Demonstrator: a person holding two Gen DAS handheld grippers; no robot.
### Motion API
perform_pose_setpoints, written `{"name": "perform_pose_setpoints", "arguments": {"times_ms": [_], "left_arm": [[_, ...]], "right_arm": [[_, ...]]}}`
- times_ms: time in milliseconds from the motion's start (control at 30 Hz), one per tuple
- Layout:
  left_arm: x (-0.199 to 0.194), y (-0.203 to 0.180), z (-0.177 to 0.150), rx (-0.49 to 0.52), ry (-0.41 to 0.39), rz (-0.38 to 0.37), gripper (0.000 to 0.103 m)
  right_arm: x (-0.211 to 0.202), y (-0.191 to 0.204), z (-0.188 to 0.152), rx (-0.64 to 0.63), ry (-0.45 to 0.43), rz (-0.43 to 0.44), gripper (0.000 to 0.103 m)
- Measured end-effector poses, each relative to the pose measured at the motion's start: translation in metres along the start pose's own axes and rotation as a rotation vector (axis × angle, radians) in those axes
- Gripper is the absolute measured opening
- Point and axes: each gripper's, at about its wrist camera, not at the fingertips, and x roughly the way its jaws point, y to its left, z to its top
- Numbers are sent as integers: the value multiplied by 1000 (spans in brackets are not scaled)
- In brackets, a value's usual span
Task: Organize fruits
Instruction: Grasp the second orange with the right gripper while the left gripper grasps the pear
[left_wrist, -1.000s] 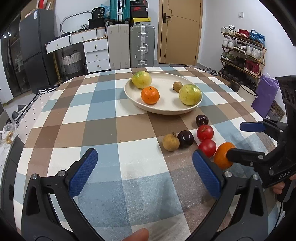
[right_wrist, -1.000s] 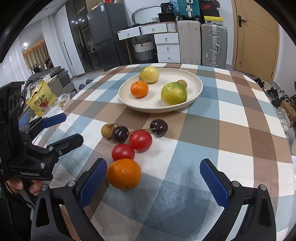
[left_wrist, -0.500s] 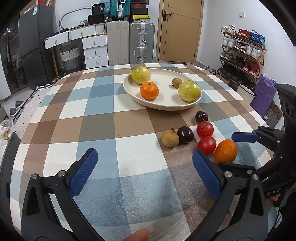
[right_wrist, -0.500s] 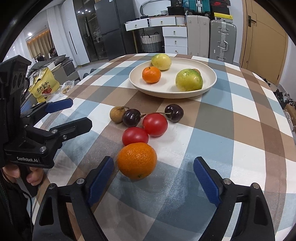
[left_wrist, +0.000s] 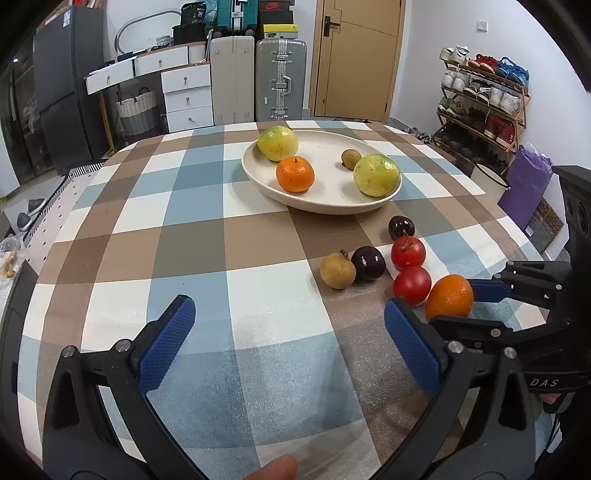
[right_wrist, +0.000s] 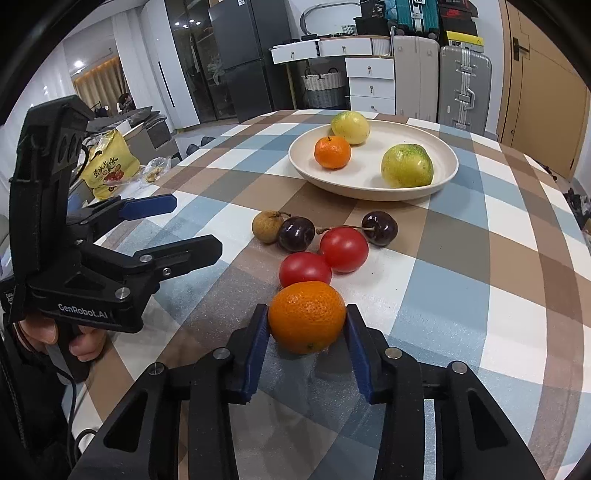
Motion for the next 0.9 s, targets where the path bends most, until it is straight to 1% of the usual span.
{"name": "perform_pose_setpoints", "arguments": {"times_ms": [133,433,533,667,733,833,900], "left_arm": [[0,1,-1,-2,3,-3,102],[10,5,1,-24,37,2,102],[16,4,4,-16,57,35,102],[26,2,8,-3,84,37,102],[31,2,11,-4,99,23,102],[39,2,15,-8,113,-5,97],[42,1,17,-4,113,-21,89]], "right_arm": [[-2,-2,0,2,-17,-8,41],[-13,-15,7,28,-62,-34,41],[-16,-19,10,38,-72,-41,41],[-19,-27,13,47,-84,-52,41],[-19,-32,15,58,-86,-59,41],[-19,-36,18,61,-83,-61,41],[-19,-38,19,58,-84,-62,41]]}}
